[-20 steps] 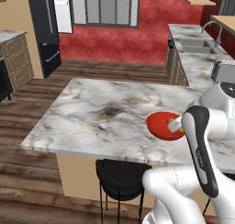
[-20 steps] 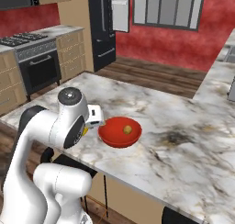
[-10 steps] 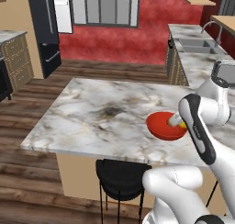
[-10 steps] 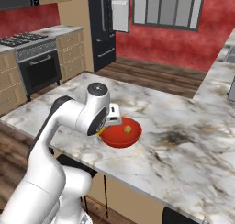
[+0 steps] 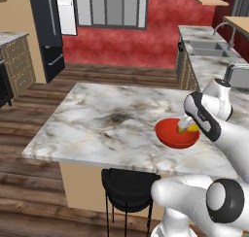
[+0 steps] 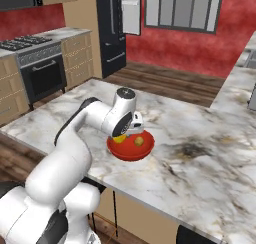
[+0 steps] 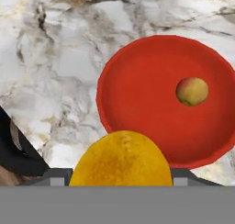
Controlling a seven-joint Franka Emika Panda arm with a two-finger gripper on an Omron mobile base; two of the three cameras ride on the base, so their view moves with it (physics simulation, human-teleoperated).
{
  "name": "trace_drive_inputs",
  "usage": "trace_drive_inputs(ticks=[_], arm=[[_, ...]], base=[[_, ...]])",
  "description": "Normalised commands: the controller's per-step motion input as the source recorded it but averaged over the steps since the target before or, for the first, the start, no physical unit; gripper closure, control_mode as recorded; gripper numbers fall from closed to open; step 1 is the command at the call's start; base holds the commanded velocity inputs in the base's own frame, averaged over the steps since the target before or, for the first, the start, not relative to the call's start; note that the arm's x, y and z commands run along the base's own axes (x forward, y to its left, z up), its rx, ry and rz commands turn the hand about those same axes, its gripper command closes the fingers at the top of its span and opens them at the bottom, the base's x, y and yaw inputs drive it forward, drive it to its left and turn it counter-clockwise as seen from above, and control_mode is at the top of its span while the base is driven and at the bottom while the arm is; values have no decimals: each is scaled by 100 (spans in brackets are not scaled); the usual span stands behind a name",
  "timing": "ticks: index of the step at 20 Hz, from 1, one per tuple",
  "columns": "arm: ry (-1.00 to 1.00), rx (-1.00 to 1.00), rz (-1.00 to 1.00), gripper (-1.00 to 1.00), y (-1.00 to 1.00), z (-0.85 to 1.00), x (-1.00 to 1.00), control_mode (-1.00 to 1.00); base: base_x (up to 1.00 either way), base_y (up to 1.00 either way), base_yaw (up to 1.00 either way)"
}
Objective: Retrieve the apple and mango from the fridge and place them into the bowl on the dining table.
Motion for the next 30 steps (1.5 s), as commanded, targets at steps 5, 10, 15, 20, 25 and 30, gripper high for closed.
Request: trace_drive_inputs(ticks=[5,10,15,20,25,30], arm=[[0,0,4,100,-3,-54,51,-100],[0,0,0,100,0,-39,49,-100],[0,0,0,100,0,-28,40,-100],[0,0,0,100,-5,-22,39,-100],[0,0,0,100,-8,-25,33,-100],[0,0,0,100,-18,-28,23,-100]], base=[[0,0,0],[0,0,0],[0,0,0],[0,0,0],[0,0,0],[0,0,0]])
